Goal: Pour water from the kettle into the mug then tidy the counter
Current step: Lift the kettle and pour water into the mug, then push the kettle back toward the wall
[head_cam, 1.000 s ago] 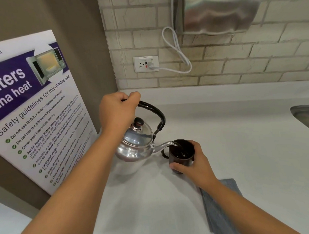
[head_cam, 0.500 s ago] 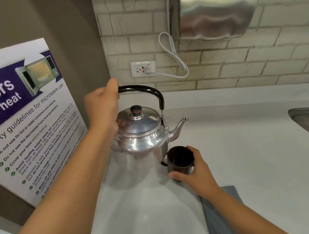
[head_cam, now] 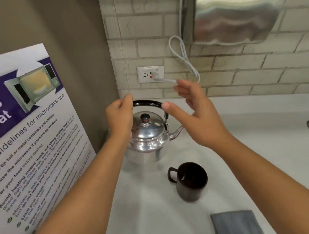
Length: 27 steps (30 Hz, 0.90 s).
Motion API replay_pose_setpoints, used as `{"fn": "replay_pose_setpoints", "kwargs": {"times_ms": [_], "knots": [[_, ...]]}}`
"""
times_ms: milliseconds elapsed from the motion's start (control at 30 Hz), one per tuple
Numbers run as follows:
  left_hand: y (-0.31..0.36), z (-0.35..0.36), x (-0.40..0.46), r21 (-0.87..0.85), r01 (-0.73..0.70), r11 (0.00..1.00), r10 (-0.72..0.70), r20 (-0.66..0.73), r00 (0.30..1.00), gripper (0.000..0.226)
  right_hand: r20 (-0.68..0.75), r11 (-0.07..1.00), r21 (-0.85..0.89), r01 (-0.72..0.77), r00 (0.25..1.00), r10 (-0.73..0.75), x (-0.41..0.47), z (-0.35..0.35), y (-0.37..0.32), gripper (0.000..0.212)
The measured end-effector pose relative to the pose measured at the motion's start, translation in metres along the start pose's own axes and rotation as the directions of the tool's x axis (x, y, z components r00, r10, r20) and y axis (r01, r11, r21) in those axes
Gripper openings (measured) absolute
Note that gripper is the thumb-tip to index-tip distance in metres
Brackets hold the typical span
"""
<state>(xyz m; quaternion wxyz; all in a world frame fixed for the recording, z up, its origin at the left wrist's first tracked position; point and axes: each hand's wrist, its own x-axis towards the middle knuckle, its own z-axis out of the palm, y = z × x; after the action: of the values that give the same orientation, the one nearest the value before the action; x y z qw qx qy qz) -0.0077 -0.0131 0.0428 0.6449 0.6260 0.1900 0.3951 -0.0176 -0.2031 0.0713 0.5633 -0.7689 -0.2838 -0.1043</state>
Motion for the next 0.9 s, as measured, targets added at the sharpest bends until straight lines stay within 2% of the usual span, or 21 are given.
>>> {"fn": "replay_pose_setpoints", "kwargs": {"times_ms": [167,300,400,533,733,800,900], "knots": [[-0.041,0.005,0.012,0.066,0.056,0.996,-0.057,0.014,0.998,0.024,0.233,0.979,-0.203,-0.002,0.971,0.05,0.042,0.045,0.034,0.064],[-0.063,0.01,0.02,0.083,0.093,0.992,-0.093,0.004,0.996,0.025,0.346,0.946,-0.319,0.057,0.936,0.061,0.05,0.06,0.067,0.043],[-0.076,0.011,0.024,0.083,0.11,0.99,-0.11,-0.005,0.994,0.026,0.377,0.945,-0.324,0.05,0.923,0.08,0.052,0.065,0.085,0.035],[-0.092,0.009,0.025,0.101,0.127,0.987,-0.123,-0.049,0.991,0.034,0.407,0.947,-0.315,0.07,0.911,0.068,0.056,0.072,0.099,0.034],[-0.099,0.007,0.027,0.102,0.174,0.979,-0.169,-0.059,0.984,0.031,0.401,0.957,-0.275,0.091,0.916,0.028,0.061,0.081,0.111,0.035],[-0.098,0.01,0.031,0.161,0.166,0.973,-0.159,-0.058,0.986,0.038,0.38,0.961,-0.267,0.072,0.924,0.036,0.064,0.084,0.116,0.036],[-0.1,0.013,0.038,0.353,0.129,0.927,-0.123,-0.04,0.992,0.052,0.346,0.959,-0.282,0.037,0.936,0.066,0.073,0.088,0.122,0.037]]}}
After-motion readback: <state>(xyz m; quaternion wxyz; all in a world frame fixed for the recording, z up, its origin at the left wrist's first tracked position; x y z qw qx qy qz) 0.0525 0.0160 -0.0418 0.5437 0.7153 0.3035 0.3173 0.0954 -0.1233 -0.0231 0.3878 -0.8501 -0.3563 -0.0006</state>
